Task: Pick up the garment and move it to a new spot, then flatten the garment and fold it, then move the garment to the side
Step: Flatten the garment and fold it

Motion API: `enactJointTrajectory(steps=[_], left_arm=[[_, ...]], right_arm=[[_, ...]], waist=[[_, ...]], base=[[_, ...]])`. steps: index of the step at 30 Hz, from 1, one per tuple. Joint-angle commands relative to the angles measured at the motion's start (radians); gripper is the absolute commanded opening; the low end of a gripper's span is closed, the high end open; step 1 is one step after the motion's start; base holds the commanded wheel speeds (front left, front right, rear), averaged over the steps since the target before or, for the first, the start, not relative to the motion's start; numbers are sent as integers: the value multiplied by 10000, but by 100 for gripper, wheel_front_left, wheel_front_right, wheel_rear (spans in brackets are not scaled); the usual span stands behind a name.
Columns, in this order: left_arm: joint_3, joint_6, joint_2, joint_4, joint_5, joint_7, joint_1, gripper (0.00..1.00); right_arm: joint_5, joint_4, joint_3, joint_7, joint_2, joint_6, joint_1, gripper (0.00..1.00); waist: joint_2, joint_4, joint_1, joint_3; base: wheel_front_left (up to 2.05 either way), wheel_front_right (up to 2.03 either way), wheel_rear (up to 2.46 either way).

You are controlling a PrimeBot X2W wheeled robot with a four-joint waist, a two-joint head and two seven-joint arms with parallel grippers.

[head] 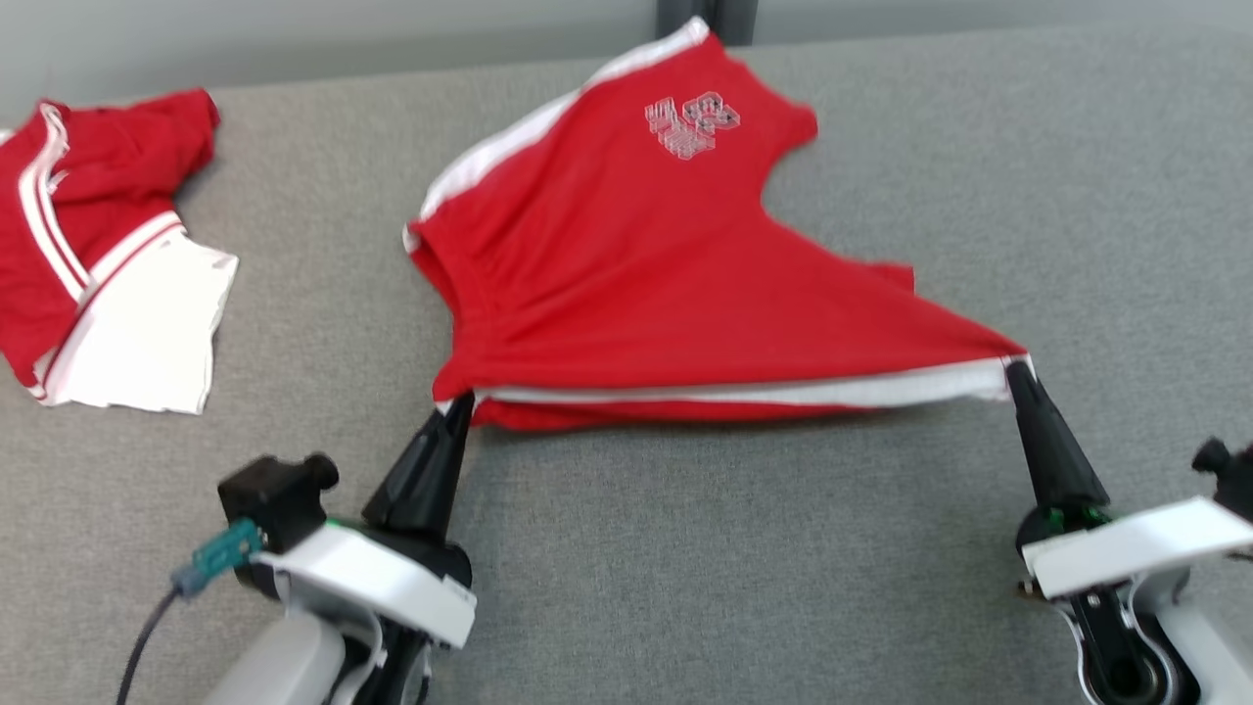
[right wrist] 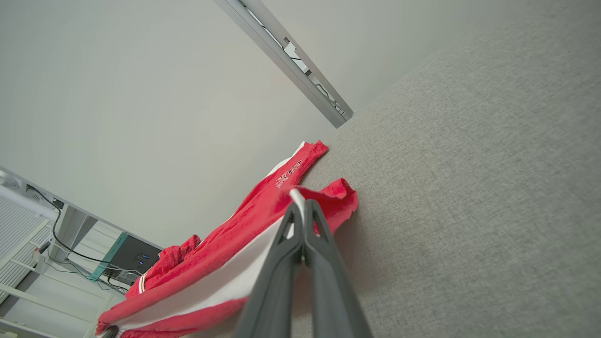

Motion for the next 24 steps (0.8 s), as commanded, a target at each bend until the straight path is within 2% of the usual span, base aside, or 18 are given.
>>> enactJointTrajectory(steps=[1,8,14,24], left_arm=[[108,171,7,-266,-50,-57,419,0],[265,618,109,-1305,-75,-78,1904,0],[248,880,330,-1956,29,-82,2705,0],[-13,1257,691,-3200,61,313,3547,0]], right_arm=[[26,-233,-120,-46,-135,5,419,0],[-272,-1323,-646,210,-211,5,2007,0],[-588,-2108,-1187,577,-18,5,2921,0],[-1458,-3480,-2435,1672,704,5,3878,0]], waist=[[0,31,0,-583],[0,94,0,-1504],[0,69,0,-1777],[0,220,0,-1813]], base=[[0,0,0],[0,0,0],[0,0,0],[0,0,0]])
